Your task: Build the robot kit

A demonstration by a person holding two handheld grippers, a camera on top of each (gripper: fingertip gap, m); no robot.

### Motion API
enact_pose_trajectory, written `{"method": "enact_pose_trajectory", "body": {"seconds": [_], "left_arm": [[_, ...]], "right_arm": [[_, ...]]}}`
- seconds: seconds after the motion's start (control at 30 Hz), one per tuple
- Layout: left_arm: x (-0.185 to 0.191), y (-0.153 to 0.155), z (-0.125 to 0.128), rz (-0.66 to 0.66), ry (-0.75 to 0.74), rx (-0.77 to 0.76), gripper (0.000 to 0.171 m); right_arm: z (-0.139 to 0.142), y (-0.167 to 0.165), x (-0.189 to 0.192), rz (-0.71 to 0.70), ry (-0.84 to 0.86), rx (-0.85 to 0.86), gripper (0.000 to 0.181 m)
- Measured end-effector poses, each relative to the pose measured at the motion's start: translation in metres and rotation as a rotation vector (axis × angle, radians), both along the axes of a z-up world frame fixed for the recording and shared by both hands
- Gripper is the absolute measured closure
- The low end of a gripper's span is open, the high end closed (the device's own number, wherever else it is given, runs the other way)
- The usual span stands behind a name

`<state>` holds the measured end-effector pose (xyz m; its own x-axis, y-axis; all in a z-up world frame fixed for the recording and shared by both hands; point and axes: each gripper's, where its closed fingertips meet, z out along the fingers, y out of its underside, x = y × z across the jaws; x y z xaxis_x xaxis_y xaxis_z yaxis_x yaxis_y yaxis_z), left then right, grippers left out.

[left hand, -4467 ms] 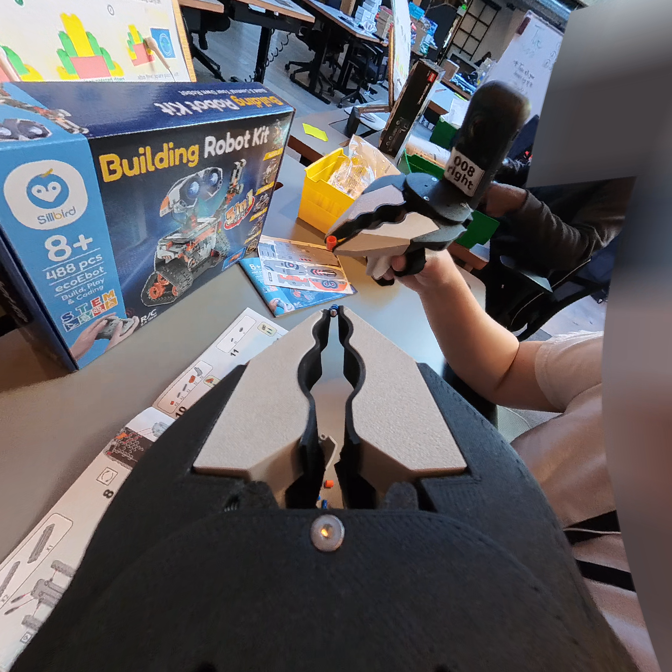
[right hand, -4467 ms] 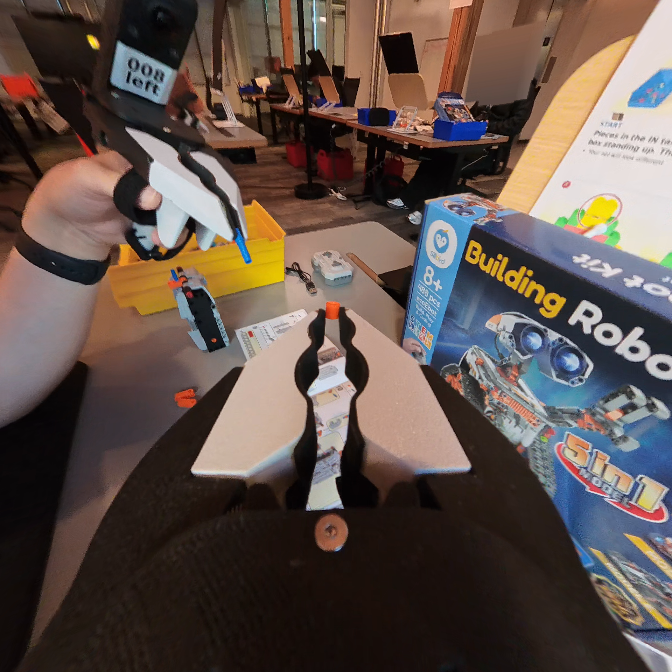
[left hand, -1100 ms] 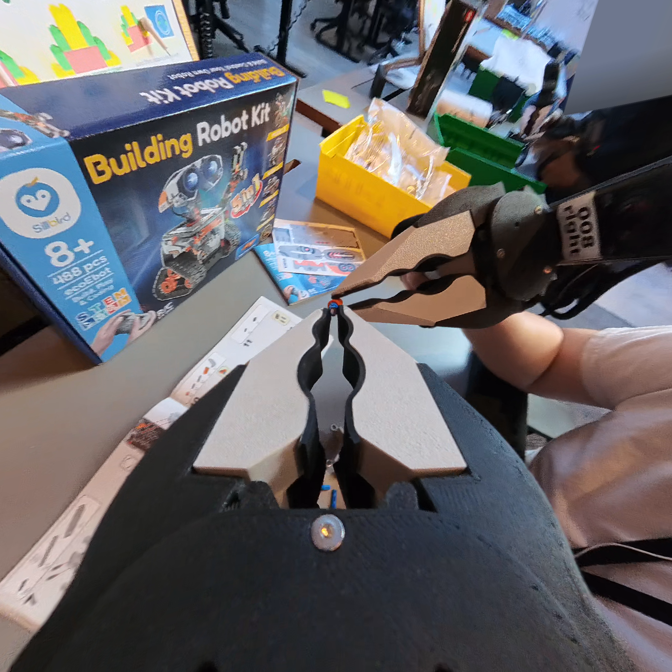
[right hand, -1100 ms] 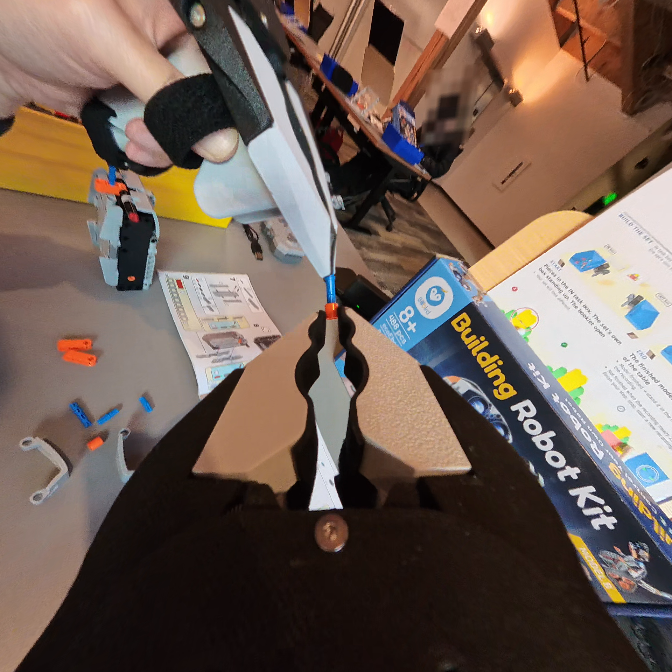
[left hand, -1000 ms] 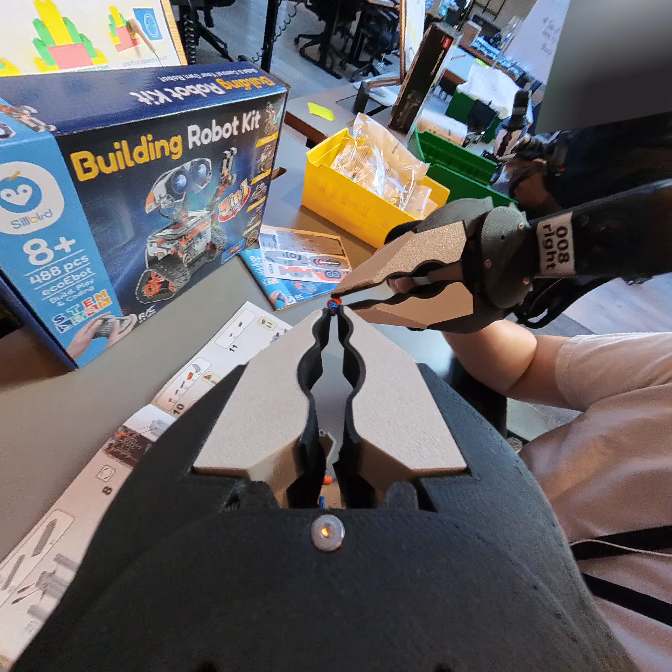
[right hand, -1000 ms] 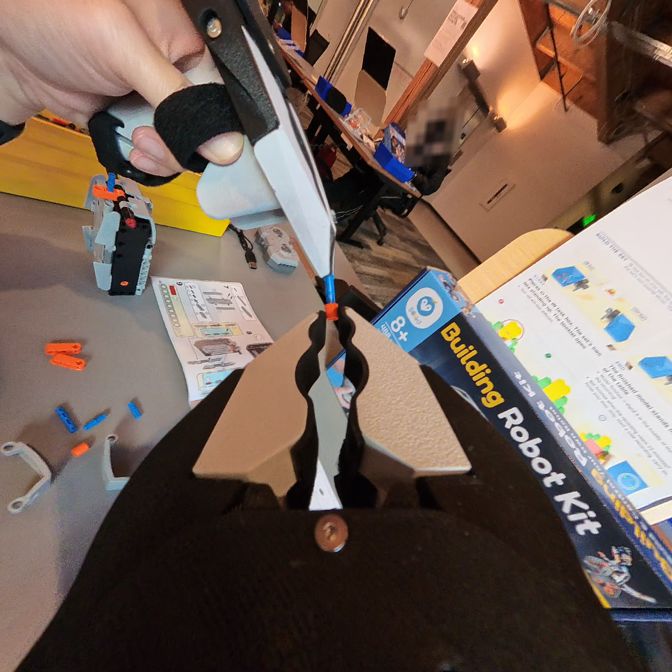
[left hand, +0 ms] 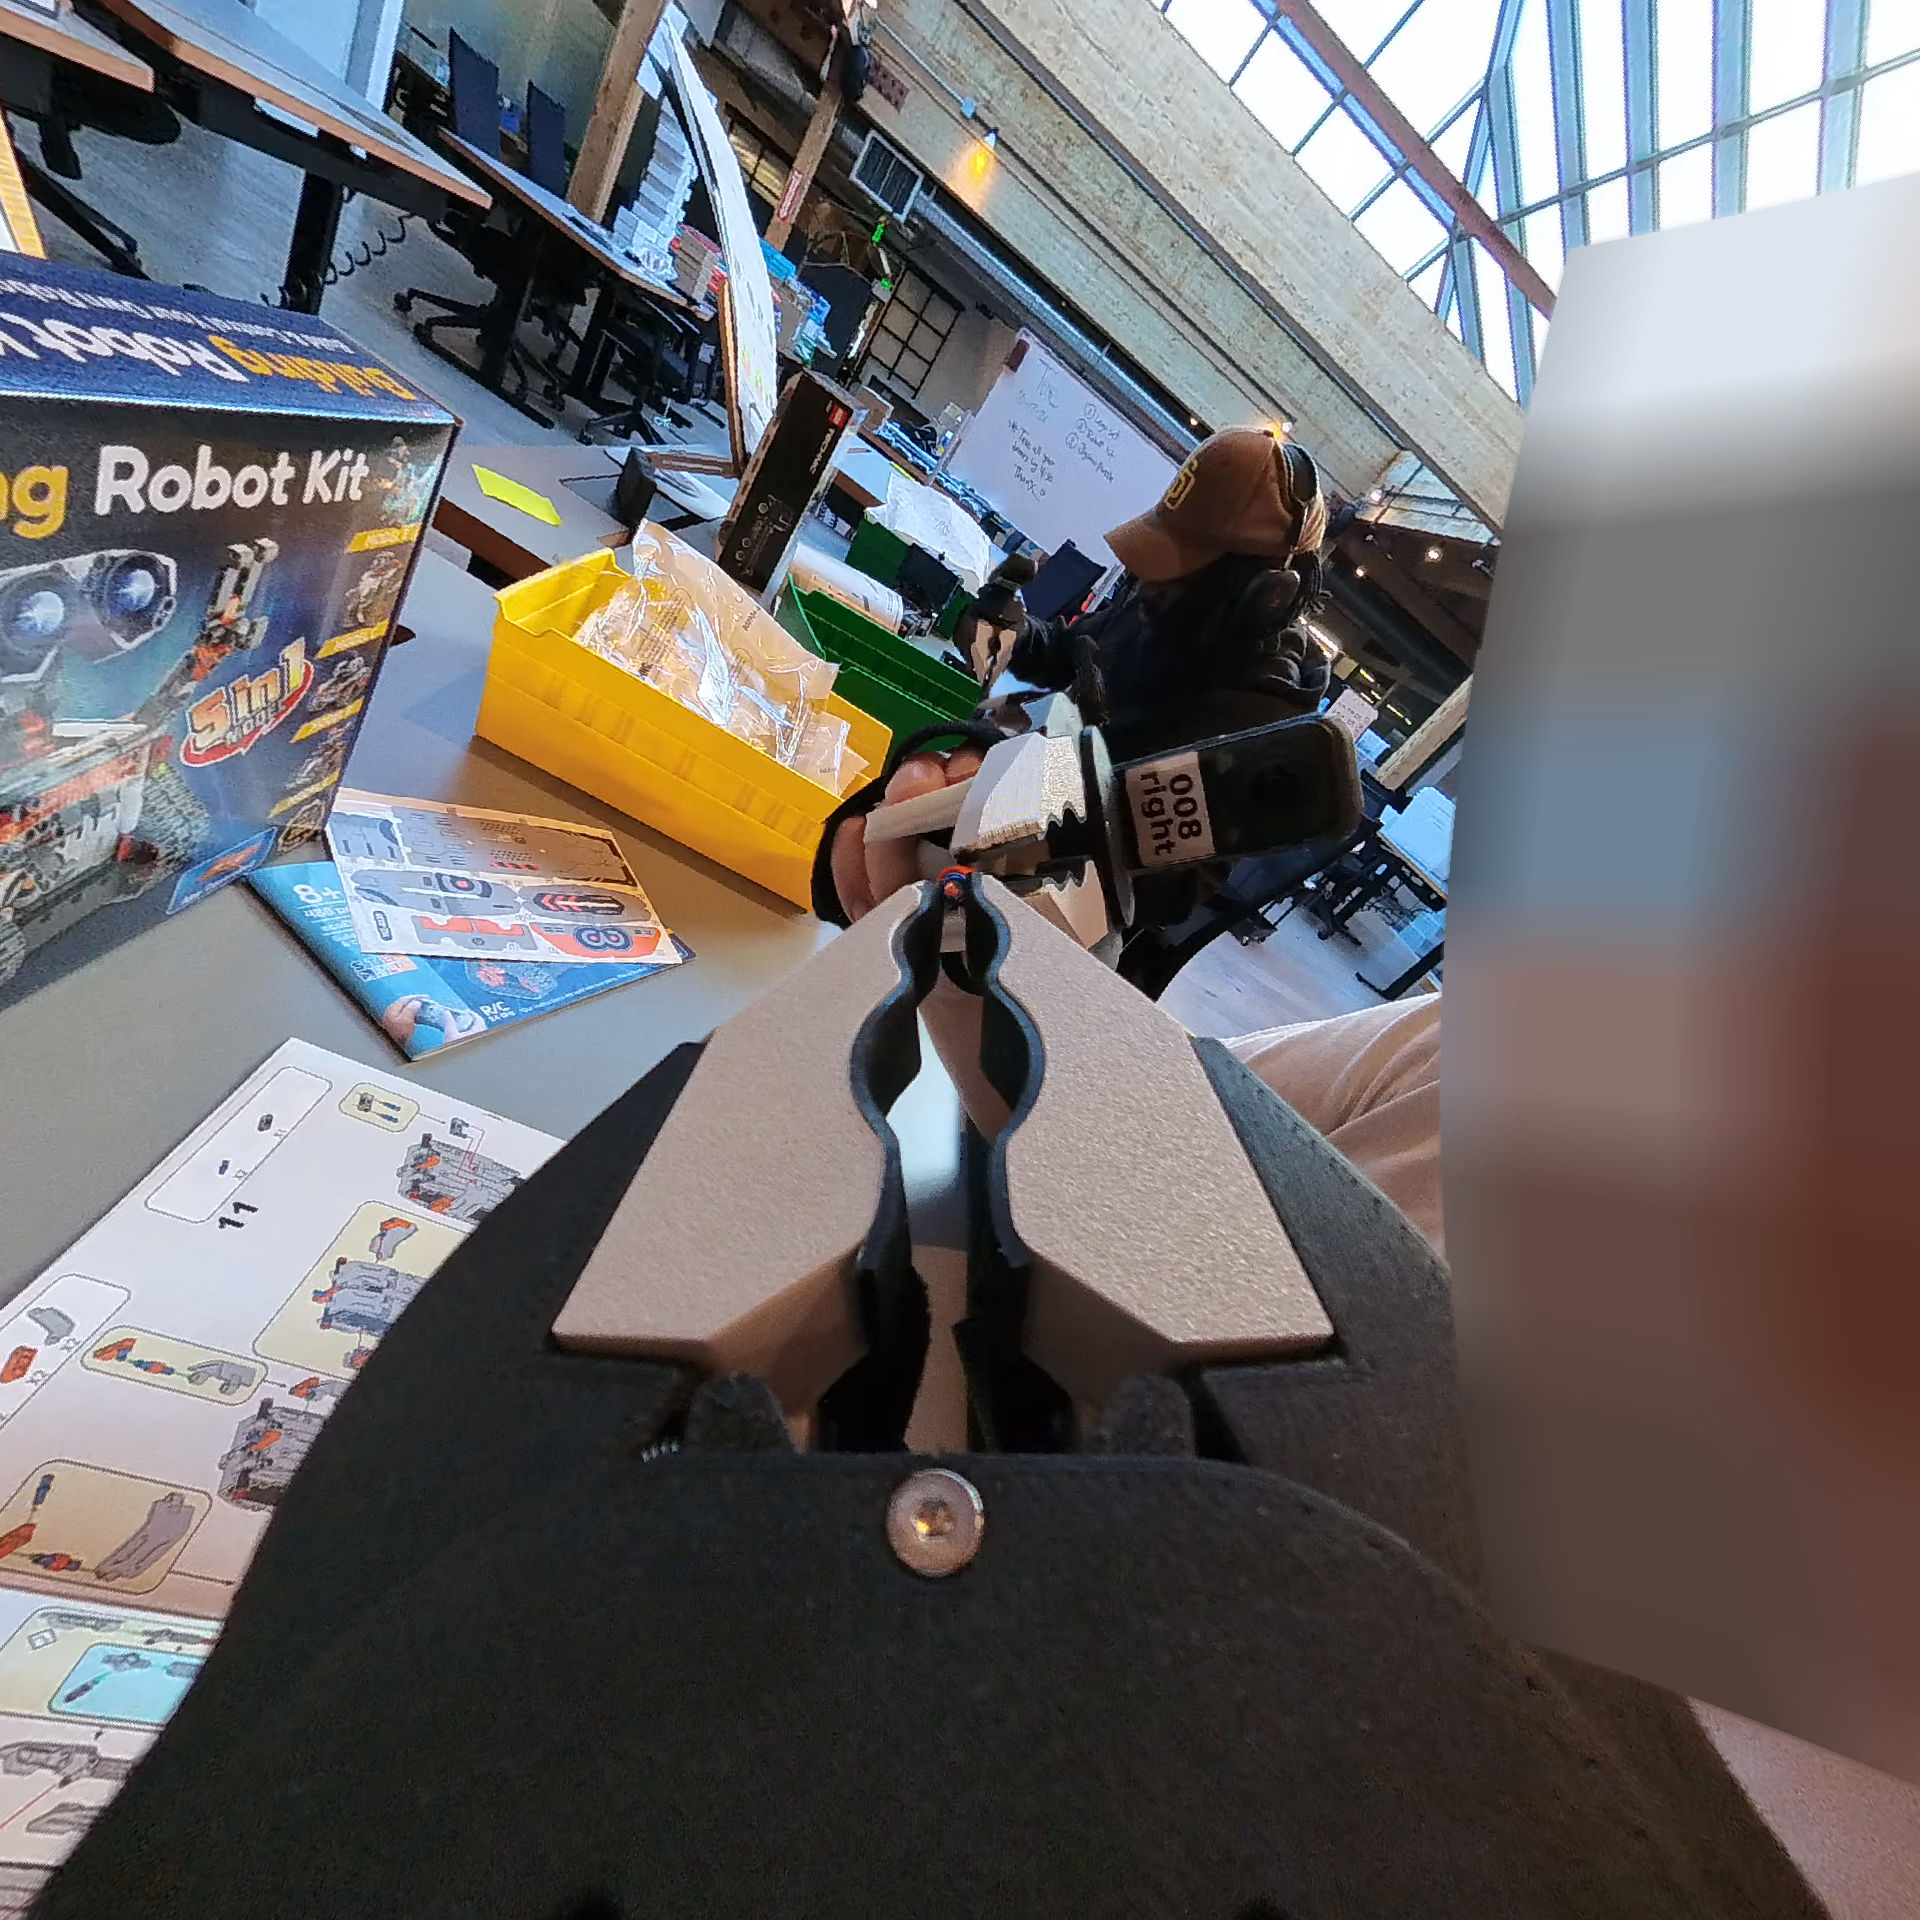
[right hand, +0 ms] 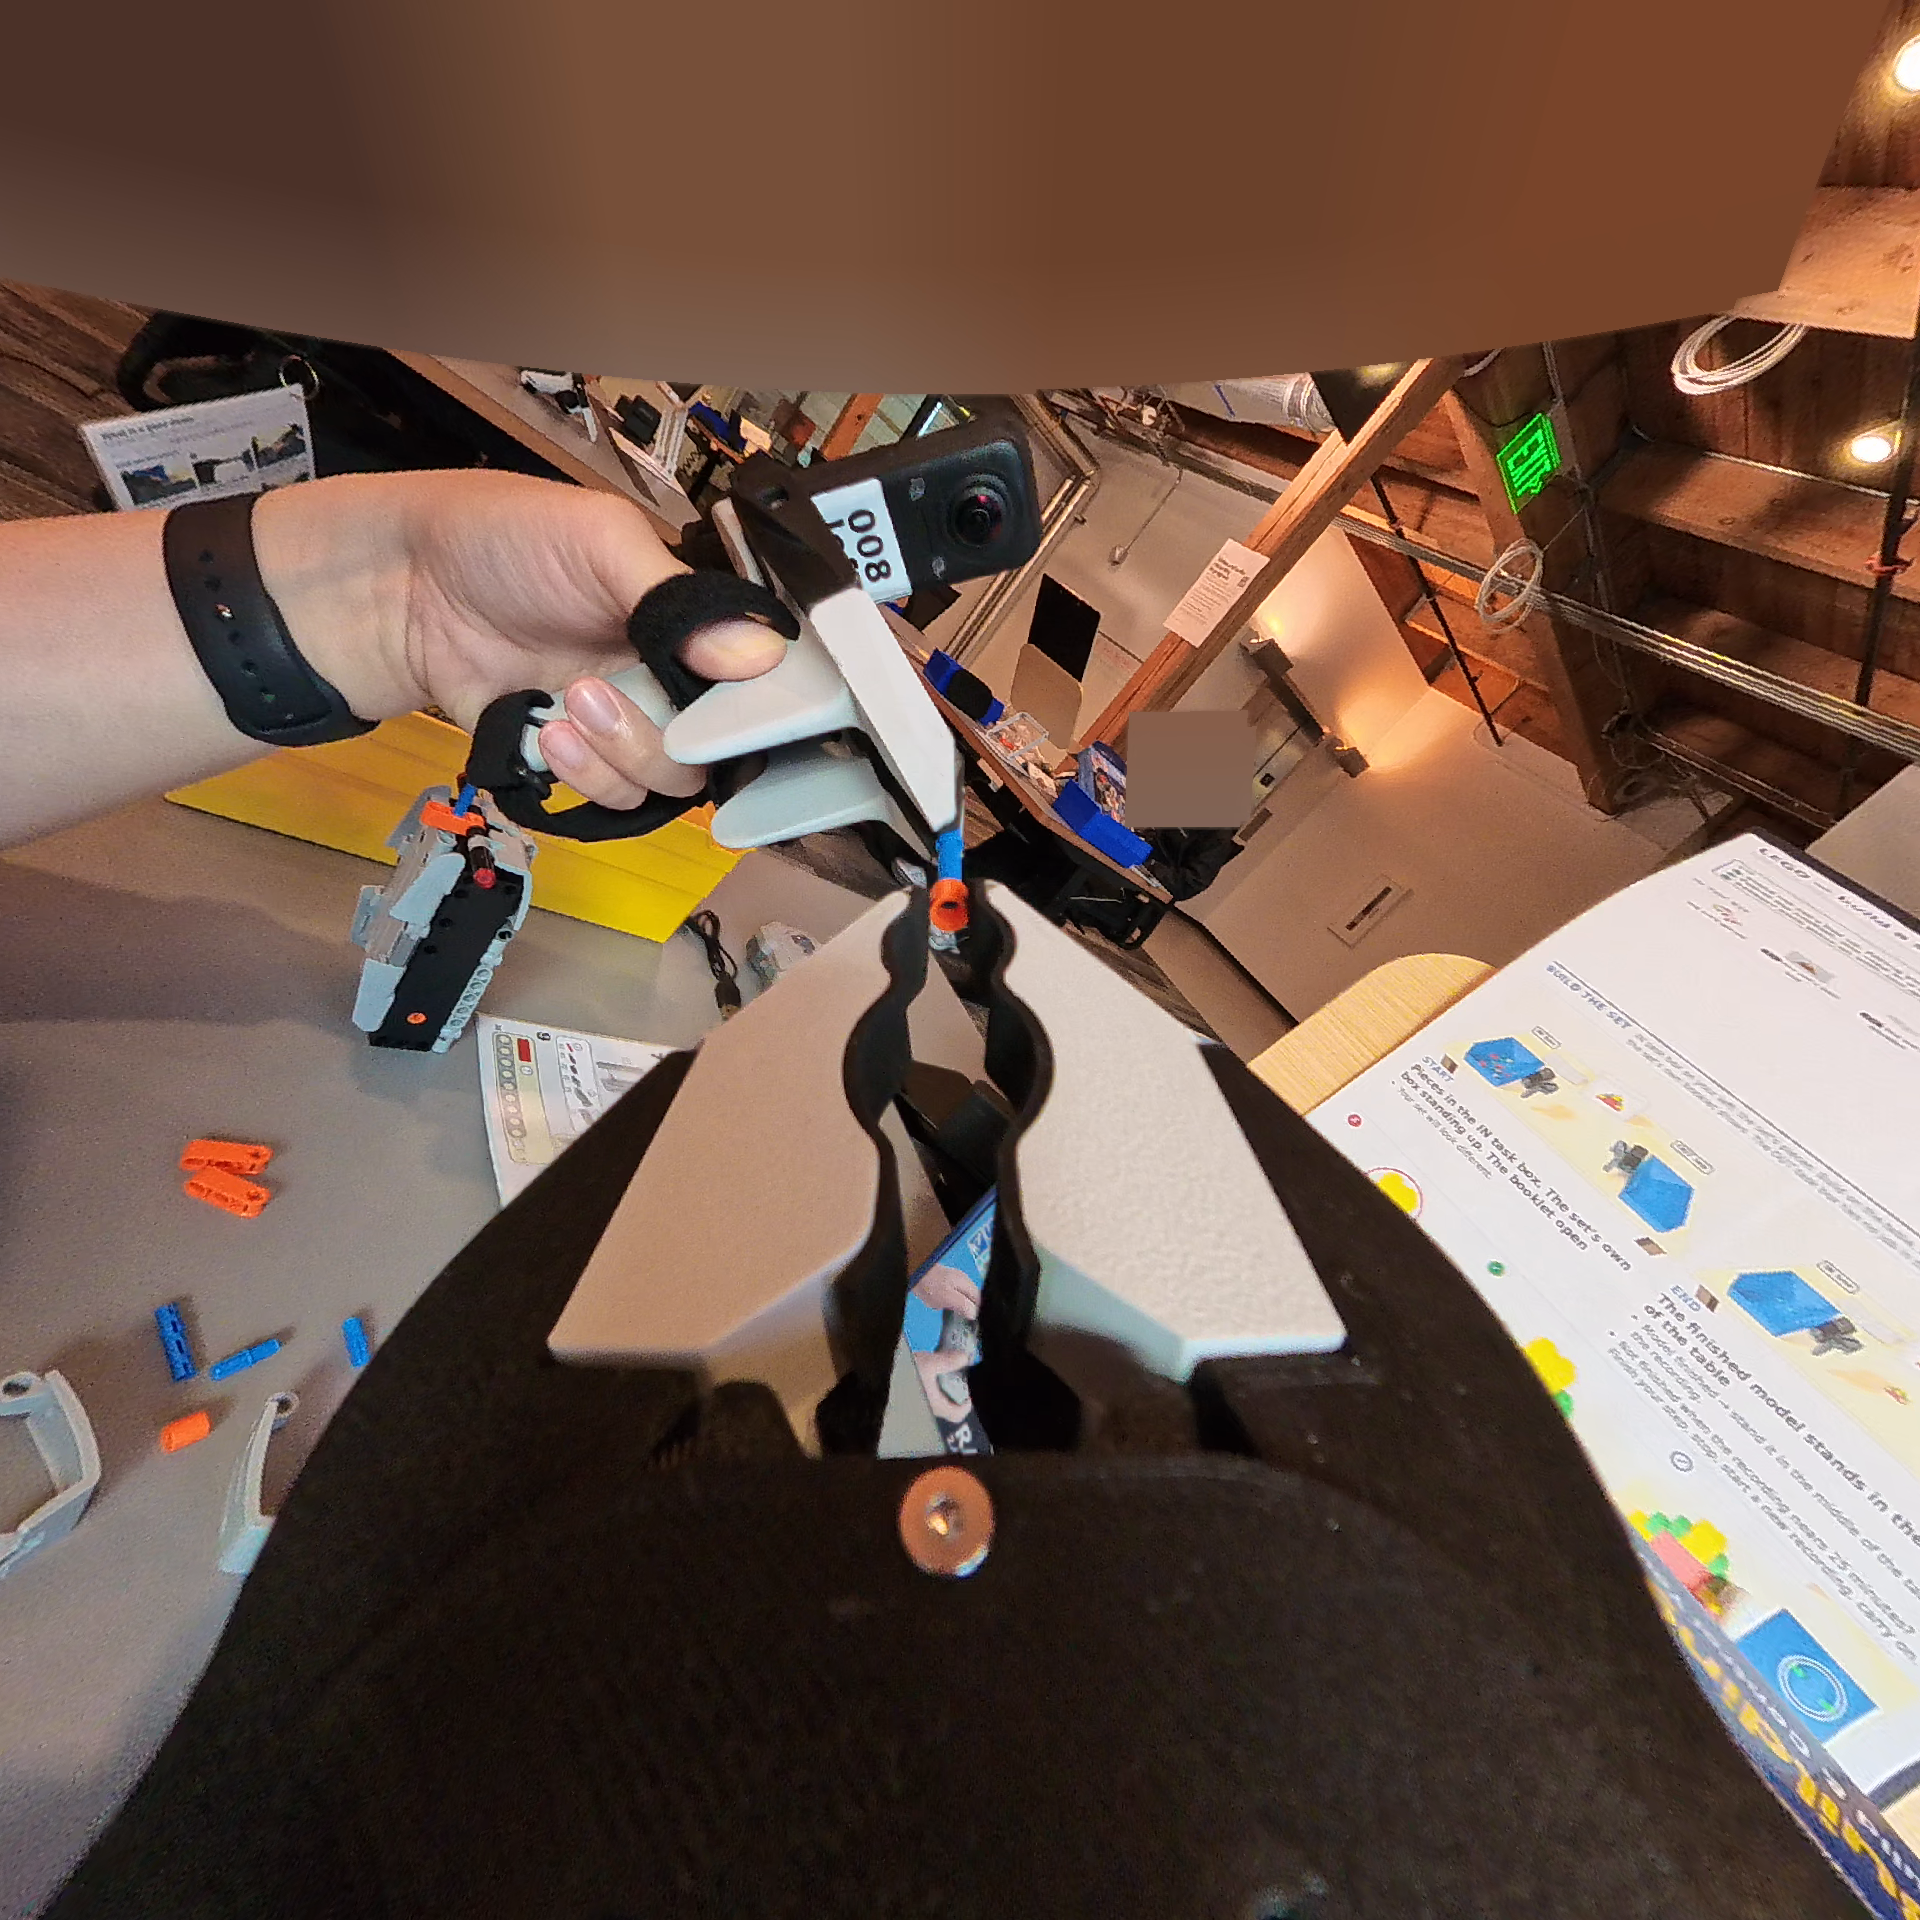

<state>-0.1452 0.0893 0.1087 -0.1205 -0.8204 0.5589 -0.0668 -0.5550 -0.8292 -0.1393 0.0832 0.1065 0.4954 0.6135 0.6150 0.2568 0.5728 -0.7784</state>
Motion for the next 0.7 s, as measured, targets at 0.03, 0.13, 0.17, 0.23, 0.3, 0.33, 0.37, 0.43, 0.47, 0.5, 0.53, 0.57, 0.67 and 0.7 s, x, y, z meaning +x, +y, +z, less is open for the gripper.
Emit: {"method": "enact_pose_trajectory", "body": {"seconds": [0.03,0.13,0.17,0.23,0.3,0.33,0.37,0.43,0.47,0.5,0.53,0.57,0.67,0.7], "left_arm": [[0.000,0.000,0.000,0.002,-0.001,-0.001,0.170],[0.000,0.002,-0.002,0.009,0.010,0.001,0.169],[-0.001,0.003,-0.003,0.011,0.014,0.002,0.169],[-0.001,0.002,-0.003,0.010,0.017,0.004,0.169],[-0.001,0.002,-0.003,0.013,0.021,0.008,0.169],[-0.001,0.002,-0.003,0.012,0.023,0.009,0.169],[-0.001,0.002,-0.003,0.010,0.023,0.008,0.169],[-0.001,0.001,-0.003,0.004,0.020,0.004,0.170],[-0.001,0.001,-0.003,0.000,0.019,0.000,0.170],[-0.002,0.001,-0.003,-0.002,0.020,-0.002,0.170],[-0.002,0.002,-0.004,-0.001,0.024,-0.002,0.170],[-0.001,0.002,-0.006,0.004,0.030,-0.001,0.169],[-0.001,0.005,-0.009,0.012,0.042,-0.007,0.170],[-0.001,0.005,-0.009,0.011,0.043,-0.010,0.169]], "right_arm": [[0.000,0.000,0.000,-0.008,-0.004,0.008,0.176],[-0.001,0.001,-0.001,-0.030,-0.017,0.019,0.176],[-0.001,0.002,-0.001,-0.038,-0.025,0.021,0.176],[-0.002,0.002,-0.002,-0.045,-0.034,0.031,0.176],[-0.003,0.002,-0.002,-0.052,-0.049,0.036,0.176],[-0.003,0.002,-0.002,-0.057,-0.057,0.039,0.176],[-0.004,0.002,-0.002,-0.060,-0.064,0.046,0.176],[-0.003,0.002,-0.002,-0.070,-0.078,0.063,0.176],[-0.003,0.001,-0.002,-0.074,-0.084,0.070,0.176],[-0.003,0.001,-0.002,-0.076,-0.089,0.075,0.176],[-0.004,0.001,-0.003,-0.078,-0.096,0.077,0.176],[-0.005,0.002,-0.003,-0.083,-0.103,0.079,0.176],[-0.009,0.005,-0.002,-0.105,-0.127,0.091,0.176],[-0.010,0.005,-0.003,-0.108,-0.130,0.094,0.176]]}}
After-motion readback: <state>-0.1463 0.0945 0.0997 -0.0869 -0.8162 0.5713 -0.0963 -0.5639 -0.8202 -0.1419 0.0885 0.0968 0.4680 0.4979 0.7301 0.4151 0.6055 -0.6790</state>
